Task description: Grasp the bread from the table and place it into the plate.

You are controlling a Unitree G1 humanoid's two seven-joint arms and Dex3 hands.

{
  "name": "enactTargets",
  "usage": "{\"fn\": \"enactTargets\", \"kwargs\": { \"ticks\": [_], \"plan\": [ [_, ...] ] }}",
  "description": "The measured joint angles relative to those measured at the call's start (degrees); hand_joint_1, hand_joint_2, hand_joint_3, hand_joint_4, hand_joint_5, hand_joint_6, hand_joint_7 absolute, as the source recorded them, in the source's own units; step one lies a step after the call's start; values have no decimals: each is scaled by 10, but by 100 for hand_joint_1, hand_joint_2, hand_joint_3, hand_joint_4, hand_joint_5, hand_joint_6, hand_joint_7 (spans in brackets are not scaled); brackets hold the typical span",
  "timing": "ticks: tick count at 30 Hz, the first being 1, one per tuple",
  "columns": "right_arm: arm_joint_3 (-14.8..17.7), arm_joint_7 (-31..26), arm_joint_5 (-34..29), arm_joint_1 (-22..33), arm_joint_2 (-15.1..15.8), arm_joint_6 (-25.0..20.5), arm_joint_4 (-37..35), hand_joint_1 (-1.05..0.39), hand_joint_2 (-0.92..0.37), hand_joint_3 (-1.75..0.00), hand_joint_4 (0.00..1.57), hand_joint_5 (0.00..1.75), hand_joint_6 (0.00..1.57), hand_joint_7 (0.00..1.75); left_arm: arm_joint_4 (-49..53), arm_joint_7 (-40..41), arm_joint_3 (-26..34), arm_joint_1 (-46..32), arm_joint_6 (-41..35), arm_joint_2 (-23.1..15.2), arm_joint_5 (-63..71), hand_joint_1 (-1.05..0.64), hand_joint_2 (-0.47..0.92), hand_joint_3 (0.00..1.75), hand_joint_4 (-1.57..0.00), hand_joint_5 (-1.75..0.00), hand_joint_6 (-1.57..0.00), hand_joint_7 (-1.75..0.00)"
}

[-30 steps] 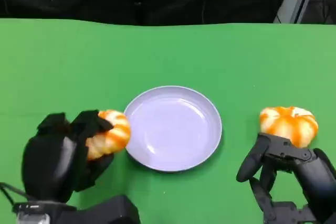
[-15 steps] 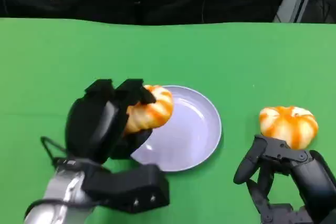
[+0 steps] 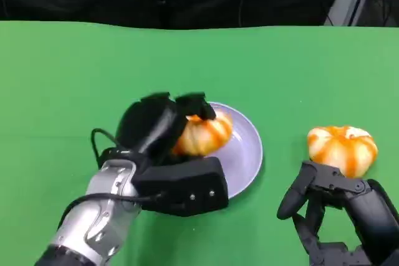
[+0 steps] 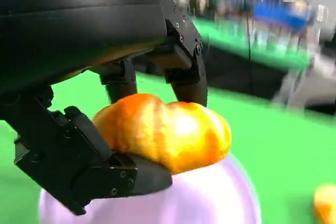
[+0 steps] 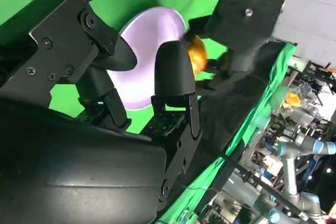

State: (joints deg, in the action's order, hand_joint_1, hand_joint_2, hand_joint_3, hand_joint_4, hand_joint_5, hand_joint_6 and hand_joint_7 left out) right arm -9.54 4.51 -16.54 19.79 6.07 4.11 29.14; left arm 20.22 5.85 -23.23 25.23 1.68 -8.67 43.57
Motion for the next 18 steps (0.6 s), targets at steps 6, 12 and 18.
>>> {"fn": "enactTargets", "kwargs": {
  "ticks": [6,12,18],
  "plan": [
    [0,0,1,0,0,5,-3,8,-33,-134,82,170,76,136,-35,-110,-21,2,-64,-17,11,-83,92,33,0,-2,-3,-1],
    [0,0,1,-1,1,9,-10,8,-34,-134,82,171,76,136,-52,-199,-34,2,-95,-29,3,-92,92,36,0,0,-2,-1],
    [0,0,1,-2,1,9,-11,9,-36,-131,81,170,75,135,-97,-236,-28,-4,-108,-47,-16,-93,92,38,0,0,-3,-2]
  ]
}}
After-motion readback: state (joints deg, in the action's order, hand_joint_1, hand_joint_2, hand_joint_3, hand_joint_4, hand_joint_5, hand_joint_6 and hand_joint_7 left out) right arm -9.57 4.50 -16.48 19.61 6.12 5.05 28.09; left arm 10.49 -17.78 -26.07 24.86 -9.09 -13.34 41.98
